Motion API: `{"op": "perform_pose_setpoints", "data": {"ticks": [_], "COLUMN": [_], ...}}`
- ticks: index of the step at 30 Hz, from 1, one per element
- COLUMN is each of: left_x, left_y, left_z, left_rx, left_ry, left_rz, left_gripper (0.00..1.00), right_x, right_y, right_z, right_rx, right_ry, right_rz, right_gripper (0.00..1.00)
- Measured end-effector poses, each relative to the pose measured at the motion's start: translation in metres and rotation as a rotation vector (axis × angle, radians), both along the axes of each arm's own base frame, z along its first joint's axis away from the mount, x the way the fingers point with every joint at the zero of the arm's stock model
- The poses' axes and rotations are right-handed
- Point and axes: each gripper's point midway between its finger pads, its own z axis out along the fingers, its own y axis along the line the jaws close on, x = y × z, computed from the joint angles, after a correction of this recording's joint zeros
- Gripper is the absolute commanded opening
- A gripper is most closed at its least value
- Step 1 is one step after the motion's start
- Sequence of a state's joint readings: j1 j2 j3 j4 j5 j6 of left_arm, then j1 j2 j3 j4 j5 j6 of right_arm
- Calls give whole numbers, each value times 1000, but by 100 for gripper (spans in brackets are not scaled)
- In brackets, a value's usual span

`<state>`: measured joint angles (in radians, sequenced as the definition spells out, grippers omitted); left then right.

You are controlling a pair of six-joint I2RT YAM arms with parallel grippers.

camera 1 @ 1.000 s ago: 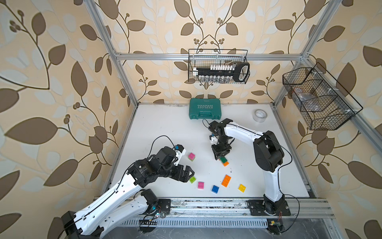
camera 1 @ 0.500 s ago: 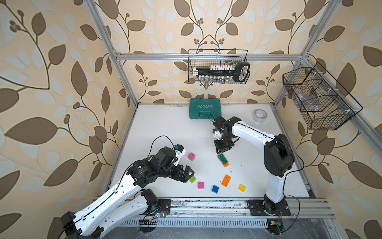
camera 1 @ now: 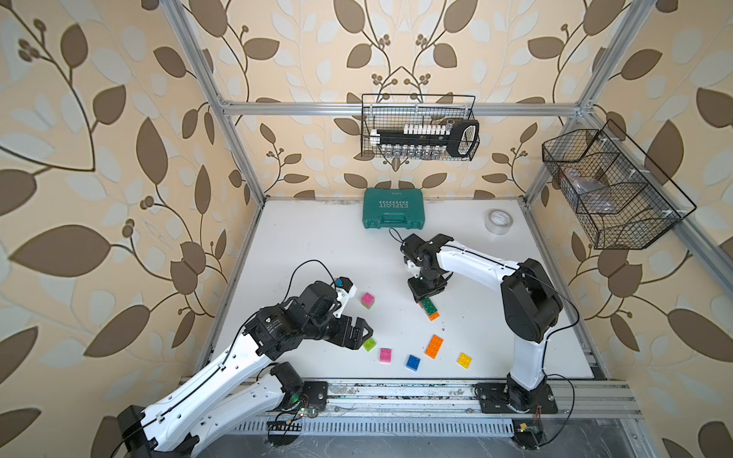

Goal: Assemble the letter r with lego
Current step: Pick up the lego brick from the center of the board.

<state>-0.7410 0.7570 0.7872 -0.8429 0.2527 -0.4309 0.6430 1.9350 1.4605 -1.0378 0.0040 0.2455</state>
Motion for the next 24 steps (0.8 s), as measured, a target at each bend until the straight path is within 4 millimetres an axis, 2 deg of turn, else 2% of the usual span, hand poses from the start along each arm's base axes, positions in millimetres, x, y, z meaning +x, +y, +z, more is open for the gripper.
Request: {"op": "perform_pose_setpoints", "data": {"ticks": [8,15,20,24], "left_x": [0,1,4,11], "left_y": [0,0,2,9], "left_z": [-1,-2,-14,-28], "left_rx": [2,8,60,136], "left_ry": [2,9,42,77], "left_rz": [0,1,21,76], "left_gripper": [99,99,99,99], "right_x": [3,1,0,-1], "right_y": [-4,-5,-6,-6], "right_z": [-1,-12,-18,-19], "right_rx": [-23,-42,-55,-56], "right_ry": [-13,13,28,31], "right_rz": [-1,0,1,0], "right_gripper": [43,41,39,33]}}
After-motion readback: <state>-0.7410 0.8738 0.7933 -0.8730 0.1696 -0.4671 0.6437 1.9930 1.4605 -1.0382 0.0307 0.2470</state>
